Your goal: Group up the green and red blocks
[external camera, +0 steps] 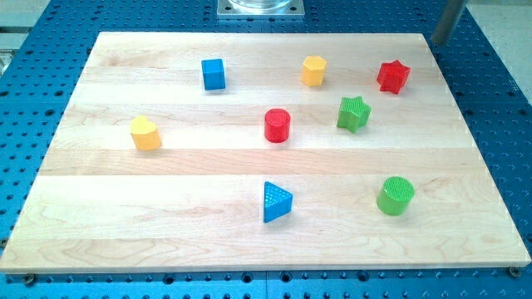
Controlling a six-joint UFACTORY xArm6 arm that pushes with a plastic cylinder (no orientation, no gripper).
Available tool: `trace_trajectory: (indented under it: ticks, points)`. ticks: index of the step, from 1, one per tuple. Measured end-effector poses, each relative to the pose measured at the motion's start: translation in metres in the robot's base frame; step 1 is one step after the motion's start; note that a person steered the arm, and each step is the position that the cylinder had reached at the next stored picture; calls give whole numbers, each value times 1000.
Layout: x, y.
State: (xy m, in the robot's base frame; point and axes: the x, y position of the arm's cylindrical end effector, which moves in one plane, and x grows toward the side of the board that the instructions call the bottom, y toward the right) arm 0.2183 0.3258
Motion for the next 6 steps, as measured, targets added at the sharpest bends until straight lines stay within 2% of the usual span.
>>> trace_trajectory:
  ticks: [1,3,4,5,6]
  points:
    - [51,-44]
    - [91,-100]
    - [150,-128]
    - [169,-143]
    - [221,-125]
